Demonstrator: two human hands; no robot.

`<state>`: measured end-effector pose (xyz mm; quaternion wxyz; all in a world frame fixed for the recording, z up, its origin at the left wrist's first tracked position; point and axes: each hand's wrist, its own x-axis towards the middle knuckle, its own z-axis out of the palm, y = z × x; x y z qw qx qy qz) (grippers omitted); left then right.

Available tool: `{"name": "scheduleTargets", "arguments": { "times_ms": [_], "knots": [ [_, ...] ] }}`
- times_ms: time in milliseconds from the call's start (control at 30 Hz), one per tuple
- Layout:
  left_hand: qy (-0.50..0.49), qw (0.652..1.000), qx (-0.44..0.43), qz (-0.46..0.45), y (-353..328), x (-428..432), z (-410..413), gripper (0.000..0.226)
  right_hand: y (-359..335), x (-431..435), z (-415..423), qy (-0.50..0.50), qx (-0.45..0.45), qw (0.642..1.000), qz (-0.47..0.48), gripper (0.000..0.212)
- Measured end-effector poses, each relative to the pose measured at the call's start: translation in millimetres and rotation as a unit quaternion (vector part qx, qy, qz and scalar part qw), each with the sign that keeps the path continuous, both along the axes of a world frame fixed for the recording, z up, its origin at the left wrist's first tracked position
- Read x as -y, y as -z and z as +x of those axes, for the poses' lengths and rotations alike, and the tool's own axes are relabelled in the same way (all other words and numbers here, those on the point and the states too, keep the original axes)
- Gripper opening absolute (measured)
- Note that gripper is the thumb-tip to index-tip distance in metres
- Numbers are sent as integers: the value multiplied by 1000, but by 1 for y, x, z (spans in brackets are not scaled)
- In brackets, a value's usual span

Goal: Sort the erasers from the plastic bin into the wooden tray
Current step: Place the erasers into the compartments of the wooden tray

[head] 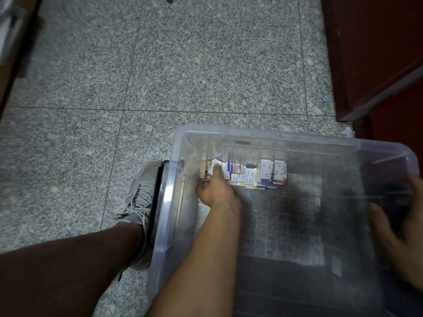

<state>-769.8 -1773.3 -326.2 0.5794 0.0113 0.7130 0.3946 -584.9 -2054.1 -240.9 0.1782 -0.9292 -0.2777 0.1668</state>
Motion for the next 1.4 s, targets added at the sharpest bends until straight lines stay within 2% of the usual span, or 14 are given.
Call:
{"name": "scheduleTargets", "arguments": {
  "times_ms": [167, 400, 533, 700, 867, 1000, 1167, 1400],
  "knots": [
    [14, 1000, 15, 8, 4, 1, 1, 39, 0, -1, 5, -5, -1, 1000, -22, 78],
    [46, 999, 0, -18, 3, 1, 1, 54, -5, -5, 3, -16, 1, 998, -52, 74],
    [67, 998, -3, -12, 6, 1, -2, 47, -9, -7, 1, -11, 0, 999, -31, 71],
    [105, 994, -24, 5, 9, 5, -5, 53, -14, -10, -3, -15, 10, 1000, -9, 71],
    [99, 995, 6, -5, 4, 5, -7, 47, -26, -16, -13, -13, 13, 999, 33, 60],
    [75, 996, 47, -19, -6, 2, -5, 47, -27, -19, -17, -13, 14, 999, 48, 64],
    [76, 996, 33, -24, -10, 1, -5, 39, -13, -10, -6, 2, 13, 1000, -19, 77],
    [53, 997, 49, -15, -26, 4, -5, 30, -26, -16, -10, -6, 10, 1000, -20, 78]
  ]
}}
